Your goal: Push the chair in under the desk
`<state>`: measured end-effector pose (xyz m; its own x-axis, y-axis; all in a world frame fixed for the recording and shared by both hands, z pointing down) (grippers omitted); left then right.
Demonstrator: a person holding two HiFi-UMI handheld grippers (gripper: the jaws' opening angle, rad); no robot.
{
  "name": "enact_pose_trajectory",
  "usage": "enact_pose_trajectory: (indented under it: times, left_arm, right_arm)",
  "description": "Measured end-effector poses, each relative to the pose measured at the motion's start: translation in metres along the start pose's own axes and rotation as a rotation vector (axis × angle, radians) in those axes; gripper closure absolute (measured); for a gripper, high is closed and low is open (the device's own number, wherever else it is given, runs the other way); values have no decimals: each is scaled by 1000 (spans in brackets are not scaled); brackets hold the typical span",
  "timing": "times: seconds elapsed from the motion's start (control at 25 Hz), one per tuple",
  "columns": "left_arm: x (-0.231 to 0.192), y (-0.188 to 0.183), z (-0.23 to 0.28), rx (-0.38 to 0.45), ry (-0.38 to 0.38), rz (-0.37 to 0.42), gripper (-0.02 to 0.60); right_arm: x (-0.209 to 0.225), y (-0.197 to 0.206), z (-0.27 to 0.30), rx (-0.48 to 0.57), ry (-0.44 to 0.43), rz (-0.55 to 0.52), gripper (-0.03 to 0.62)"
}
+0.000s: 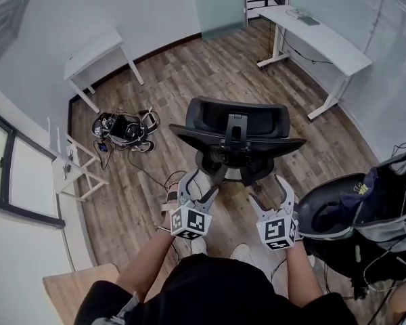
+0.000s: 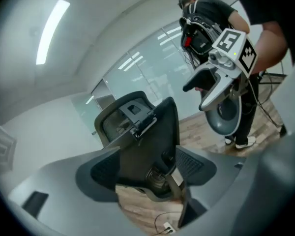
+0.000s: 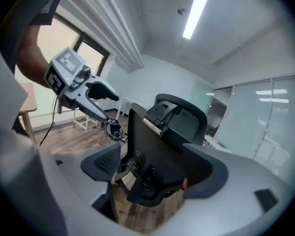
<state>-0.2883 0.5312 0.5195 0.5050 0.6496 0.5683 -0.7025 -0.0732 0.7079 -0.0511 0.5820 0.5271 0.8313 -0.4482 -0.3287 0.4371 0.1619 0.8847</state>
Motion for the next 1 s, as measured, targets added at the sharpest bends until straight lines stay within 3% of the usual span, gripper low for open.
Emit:
enact_pose_trajectory:
  times: [0.08,0.28,0.4,0.56,0.76,1.0]
  left_arm:
    - [1,-2,10,-52,45,81,168]
    - [-4,-1,20,-119,39,245,115]
    - [-14,2,30,-152,7,369,115]
    - [-29,5,44,-169,-45,471,115]
    - [-50,5,71,-178,-50,554,115]
    - [-66,5,99,-151,-43,614,115]
  right_arm:
    - [0,7,3,-1,-44,-77,132]
    - [-3,22,17,-49,-100,-243,21]
    - [0,19,29,-71,-90,-320,7]
    - [4,16,50,-124,-75,-422,6]
    - [19,8,84,-198,-53,-521,6]
    - [26,4,118,-255,-54,-525,7]
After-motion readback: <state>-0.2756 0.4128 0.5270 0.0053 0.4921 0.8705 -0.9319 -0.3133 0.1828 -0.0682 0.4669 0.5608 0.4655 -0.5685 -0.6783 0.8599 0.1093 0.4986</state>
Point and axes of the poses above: the fingertips, and each gripper's own axes: z forward along the fingers, x to its right, y out of its underside, the point moved 10 cm from there along -z, backward along the fingers, and after that the axes turned 3 degrees about z, right-handed, at the moved point
